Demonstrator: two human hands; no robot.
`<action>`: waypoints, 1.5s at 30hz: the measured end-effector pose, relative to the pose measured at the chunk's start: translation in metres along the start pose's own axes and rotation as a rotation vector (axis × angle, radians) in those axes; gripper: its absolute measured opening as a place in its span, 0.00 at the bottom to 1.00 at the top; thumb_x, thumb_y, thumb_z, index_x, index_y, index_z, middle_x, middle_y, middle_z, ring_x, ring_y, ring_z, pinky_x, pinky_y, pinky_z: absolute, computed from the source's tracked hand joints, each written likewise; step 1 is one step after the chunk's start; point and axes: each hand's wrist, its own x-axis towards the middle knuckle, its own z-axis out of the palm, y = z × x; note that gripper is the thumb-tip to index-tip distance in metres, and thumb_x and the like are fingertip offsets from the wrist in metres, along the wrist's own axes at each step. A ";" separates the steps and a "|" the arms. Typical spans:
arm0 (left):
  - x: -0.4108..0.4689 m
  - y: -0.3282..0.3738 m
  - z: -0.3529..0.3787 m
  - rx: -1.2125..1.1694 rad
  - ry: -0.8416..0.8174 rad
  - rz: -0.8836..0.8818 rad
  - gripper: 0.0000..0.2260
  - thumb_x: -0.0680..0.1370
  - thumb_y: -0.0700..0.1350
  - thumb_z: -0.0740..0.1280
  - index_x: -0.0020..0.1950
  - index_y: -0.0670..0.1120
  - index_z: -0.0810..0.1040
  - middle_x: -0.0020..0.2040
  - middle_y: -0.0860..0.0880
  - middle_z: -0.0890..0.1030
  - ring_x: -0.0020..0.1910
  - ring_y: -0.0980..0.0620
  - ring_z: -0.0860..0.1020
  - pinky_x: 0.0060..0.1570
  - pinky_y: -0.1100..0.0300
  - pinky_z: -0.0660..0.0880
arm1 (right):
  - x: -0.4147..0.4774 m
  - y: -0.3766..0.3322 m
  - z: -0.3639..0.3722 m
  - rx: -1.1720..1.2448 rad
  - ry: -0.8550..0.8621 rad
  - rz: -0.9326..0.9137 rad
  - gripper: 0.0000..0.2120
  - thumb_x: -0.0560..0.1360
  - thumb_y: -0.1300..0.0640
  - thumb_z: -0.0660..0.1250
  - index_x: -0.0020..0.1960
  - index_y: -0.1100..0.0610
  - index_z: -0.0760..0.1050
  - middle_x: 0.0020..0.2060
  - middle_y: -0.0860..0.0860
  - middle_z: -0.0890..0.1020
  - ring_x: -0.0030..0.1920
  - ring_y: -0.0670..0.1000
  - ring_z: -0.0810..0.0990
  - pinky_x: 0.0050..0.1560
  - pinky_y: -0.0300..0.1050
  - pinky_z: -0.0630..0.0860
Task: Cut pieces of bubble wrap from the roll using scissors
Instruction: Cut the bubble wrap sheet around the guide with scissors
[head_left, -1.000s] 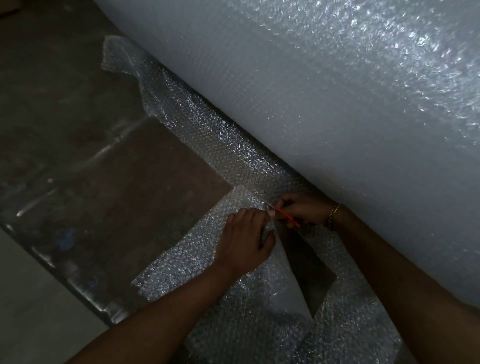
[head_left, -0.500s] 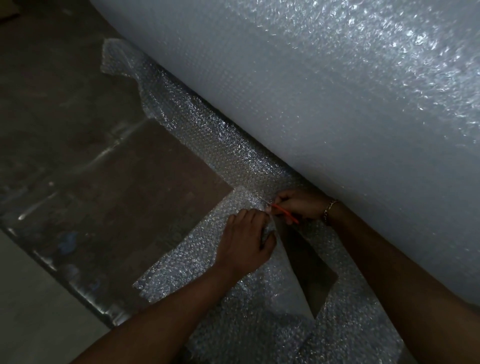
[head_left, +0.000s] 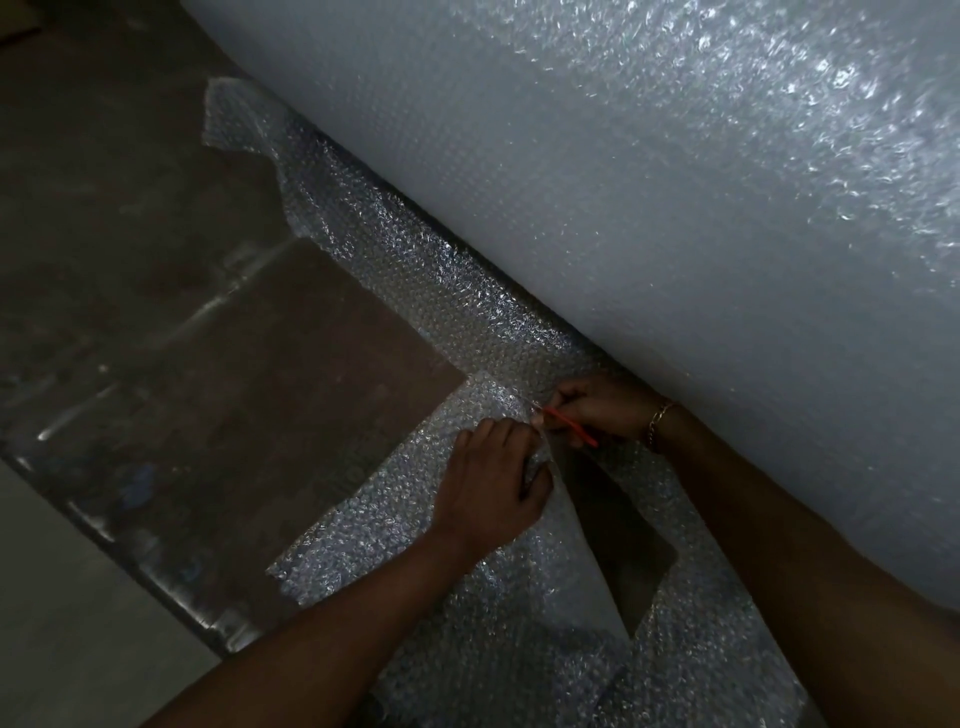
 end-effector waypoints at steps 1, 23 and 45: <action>0.000 0.000 0.000 -0.005 0.000 -0.007 0.10 0.77 0.54 0.66 0.52 0.50 0.73 0.47 0.52 0.74 0.49 0.50 0.72 0.48 0.52 0.67 | 0.001 -0.003 0.001 -0.015 0.004 -0.002 0.12 0.72 0.49 0.76 0.40 0.56 0.78 0.28 0.51 0.79 0.29 0.49 0.78 0.33 0.40 0.71; 0.000 0.000 -0.001 0.003 -0.035 -0.017 0.11 0.78 0.56 0.63 0.52 0.50 0.75 0.50 0.52 0.76 0.51 0.49 0.72 0.50 0.50 0.69 | 0.009 -0.017 0.002 -0.055 0.011 0.009 0.16 0.70 0.45 0.77 0.36 0.55 0.76 0.28 0.53 0.78 0.26 0.48 0.74 0.26 0.34 0.66; -0.001 -0.001 0.000 0.008 0.005 -0.053 0.21 0.75 0.58 0.67 0.61 0.46 0.76 0.62 0.44 0.75 0.77 0.39 0.63 0.76 0.37 0.54 | 0.017 -0.018 0.002 -0.019 -0.002 0.009 0.15 0.70 0.50 0.78 0.35 0.55 0.76 0.29 0.56 0.78 0.30 0.52 0.76 0.30 0.39 0.68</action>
